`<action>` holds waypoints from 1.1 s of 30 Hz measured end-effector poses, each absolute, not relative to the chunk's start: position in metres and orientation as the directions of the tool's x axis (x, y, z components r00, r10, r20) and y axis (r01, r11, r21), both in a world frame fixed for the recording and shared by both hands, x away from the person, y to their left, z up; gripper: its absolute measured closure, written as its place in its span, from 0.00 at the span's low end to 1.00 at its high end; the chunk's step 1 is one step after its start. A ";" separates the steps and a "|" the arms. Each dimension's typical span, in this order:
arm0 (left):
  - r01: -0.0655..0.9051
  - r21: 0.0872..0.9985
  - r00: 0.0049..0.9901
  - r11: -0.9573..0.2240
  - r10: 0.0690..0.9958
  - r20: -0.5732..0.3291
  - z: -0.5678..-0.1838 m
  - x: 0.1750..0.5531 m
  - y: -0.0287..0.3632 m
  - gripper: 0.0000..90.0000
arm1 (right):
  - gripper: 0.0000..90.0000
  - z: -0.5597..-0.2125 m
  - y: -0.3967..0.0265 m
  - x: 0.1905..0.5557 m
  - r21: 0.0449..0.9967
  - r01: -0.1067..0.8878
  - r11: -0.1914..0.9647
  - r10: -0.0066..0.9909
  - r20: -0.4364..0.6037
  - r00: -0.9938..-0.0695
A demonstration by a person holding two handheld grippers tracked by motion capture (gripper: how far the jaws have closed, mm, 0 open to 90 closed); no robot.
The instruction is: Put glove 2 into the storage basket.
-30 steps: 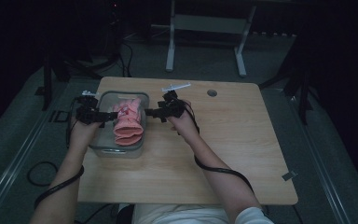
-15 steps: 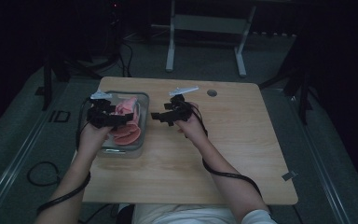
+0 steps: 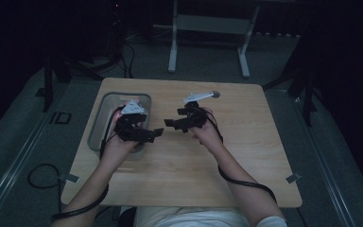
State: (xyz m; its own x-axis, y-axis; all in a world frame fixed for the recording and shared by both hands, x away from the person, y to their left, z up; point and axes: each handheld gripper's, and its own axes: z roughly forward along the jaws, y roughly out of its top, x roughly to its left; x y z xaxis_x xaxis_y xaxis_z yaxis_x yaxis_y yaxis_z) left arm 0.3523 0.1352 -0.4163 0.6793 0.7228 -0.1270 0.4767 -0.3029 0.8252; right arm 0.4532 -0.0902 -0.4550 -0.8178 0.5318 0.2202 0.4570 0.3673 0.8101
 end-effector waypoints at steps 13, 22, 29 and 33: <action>0.442 0.814 0.770 -0.376 0.625 -0.130 -0.445 0.338 0.086 0.15 | 0.17 -0.472 -0.122 0.435 0.816 0.431 0.385 0.523 0.192 -0.830; 0.445 0.799 0.806 -0.404 0.569 -0.161 -0.466 0.335 0.071 0.15 | 0.17 -0.492 -0.139 0.425 0.811 0.430 0.395 0.543 0.172 -0.822; 0.424 0.795 0.836 -0.435 0.525 -0.159 -0.483 0.329 0.060 0.15 | 0.17 -0.508 -0.149 0.417 0.805 0.426 0.413 0.534 0.165 -0.829; 0.427 0.788 0.844 -0.444 0.508 -0.171 -0.493 0.326 0.055 0.15 | 0.16 -0.514 -0.155 0.413 0.806 0.413 0.425 0.534 0.145 -0.833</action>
State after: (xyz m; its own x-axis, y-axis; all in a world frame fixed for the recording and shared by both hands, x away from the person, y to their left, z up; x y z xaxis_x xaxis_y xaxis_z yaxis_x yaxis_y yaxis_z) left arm 0.3263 0.0546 -0.4930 0.8443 0.5079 -0.1710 0.4268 -0.4442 0.7877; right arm 0.4128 -0.1546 -0.5144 -0.8328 0.5345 0.1445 0.4125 0.4248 0.8058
